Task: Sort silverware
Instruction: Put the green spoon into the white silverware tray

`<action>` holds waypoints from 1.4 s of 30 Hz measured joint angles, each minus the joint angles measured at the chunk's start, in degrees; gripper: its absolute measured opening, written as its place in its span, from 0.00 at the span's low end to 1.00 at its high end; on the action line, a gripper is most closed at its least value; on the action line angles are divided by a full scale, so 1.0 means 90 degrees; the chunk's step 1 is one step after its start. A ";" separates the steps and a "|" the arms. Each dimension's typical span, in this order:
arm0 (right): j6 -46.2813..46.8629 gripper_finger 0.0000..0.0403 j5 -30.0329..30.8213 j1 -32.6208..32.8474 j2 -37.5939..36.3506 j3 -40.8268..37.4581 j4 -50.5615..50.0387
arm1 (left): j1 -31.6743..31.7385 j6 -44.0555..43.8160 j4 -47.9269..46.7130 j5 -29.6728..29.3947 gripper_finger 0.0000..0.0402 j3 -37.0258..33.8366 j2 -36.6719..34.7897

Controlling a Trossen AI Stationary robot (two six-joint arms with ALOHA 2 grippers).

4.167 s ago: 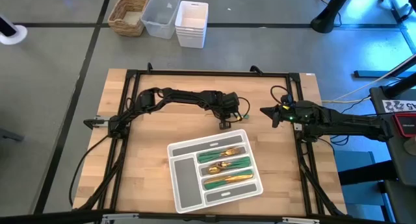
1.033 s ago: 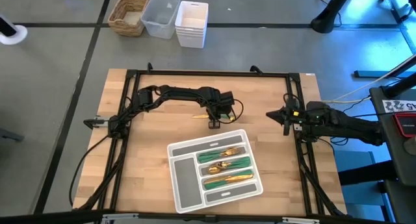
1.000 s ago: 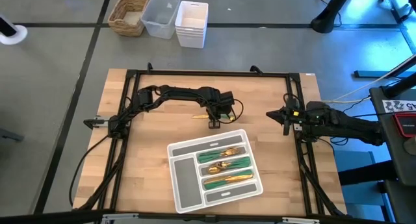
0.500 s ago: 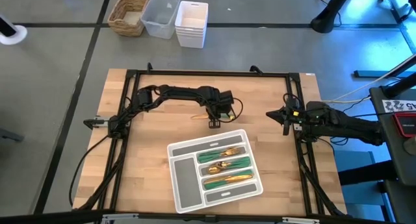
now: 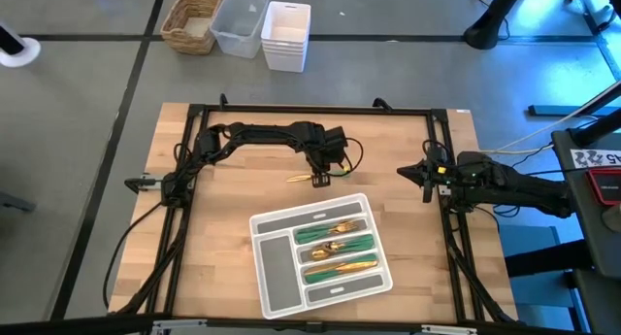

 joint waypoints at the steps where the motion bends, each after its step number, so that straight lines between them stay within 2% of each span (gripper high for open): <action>1: 0.0004 0.00 0.0002 0.0000 0.0000 0.0000 0.0000 | -0.0014 -0.0006 0.0019 -0.0002 0.02 0.0002 0.0038; 7: 0.0032 0.00 0.0000 0.0000 0.0000 0.0000 0.0000 | -0.0063 0.0159 0.0018 -0.0031 0.08 0.0012 0.0107; 12: 0.0046 0.00 0.0000 -0.0002 0.0000 0.0000 0.0000 | -0.0095 0.0260 -0.0021 -0.0411 0.19 0.0012 0.0121; 18: 0.0046 0.00 -0.0037 -0.0002 -0.0001 0.0000 0.0003 | -0.0092 0.0211 -0.0045 -0.0447 0.29 0.0023 0.0166; 24: -0.0510 0.00 -0.0066 0.0001 -0.0438 -0.0002 0.0056 | -0.0116 0.0206 -0.0392 -0.0447 0.31 0.0012 0.0313; 32: -0.0634 0.00 -0.0005 0.0000 -0.1260 -0.0168 -0.0180 | -0.0119 0.0107 -0.0186 -0.0447 0.31 0.0022 0.0338; 42: -0.0291 0.00 -0.0029 -0.0002 -0.1219 -0.1040 0.0078 | -0.0237 0.0156 -0.0197 -0.0476 0.31 0.0039 0.0567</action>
